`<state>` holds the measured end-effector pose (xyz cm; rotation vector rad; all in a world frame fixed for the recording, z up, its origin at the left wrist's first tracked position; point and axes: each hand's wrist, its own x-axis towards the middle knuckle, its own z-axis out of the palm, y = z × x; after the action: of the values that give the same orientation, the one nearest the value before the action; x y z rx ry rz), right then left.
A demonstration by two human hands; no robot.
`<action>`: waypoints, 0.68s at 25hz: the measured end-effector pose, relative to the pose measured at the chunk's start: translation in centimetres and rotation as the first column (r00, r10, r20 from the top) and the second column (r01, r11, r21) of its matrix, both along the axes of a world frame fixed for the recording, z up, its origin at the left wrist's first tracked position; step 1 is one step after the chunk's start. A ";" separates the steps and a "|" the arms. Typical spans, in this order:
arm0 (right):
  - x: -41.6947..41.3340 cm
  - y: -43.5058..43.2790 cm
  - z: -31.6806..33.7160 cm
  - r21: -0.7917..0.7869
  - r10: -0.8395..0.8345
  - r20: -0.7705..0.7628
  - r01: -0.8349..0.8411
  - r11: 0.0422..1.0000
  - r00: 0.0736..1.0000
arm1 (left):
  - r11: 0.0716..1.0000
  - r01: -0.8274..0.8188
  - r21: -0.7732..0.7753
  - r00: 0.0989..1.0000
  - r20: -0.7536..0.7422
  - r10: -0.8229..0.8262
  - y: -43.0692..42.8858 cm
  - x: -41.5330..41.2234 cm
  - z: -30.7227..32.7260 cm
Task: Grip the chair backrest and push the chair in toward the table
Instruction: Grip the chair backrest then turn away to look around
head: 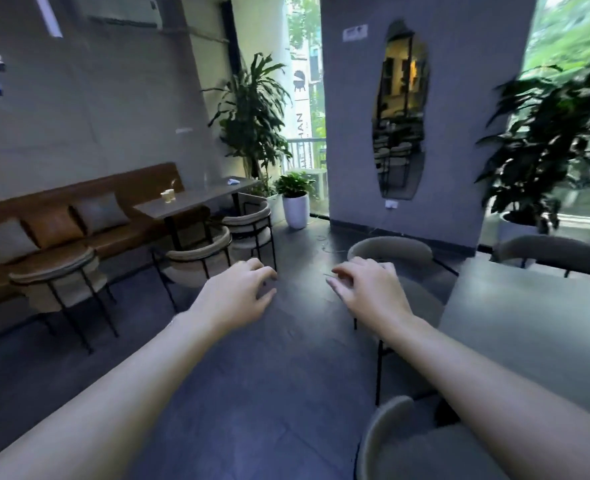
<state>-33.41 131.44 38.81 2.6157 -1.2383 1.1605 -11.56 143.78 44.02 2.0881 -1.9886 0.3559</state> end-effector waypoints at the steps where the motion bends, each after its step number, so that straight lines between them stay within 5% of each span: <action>1: 0.2 0.4 -0.2 0.022 -0.060 -0.007 0.060 0.998 0.998 | 0.998 0.064 0.009 0.998 0.001 -0.065 -1.0 0.5 -0.1; 11: -1.4 -2.0 1.0 0.002 -0.415 0.029 0.415 0.910 0.909 | 0.875 0.475 -0.095 0.874 -0.071 -0.482 -13.6 1.2 0.8; 17: -3.6 1.0 -7.0 0.135 -0.680 0.033 0.671 0.729 0.733 | 0.672 0.738 0.052 0.674 -0.099 -0.732 -19.2 -3.0 -7.6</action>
<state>-37.00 132.49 31.82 1.8540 -2.0773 1.0527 -14.59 124.59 36.38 1.1156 -2.6139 0.0257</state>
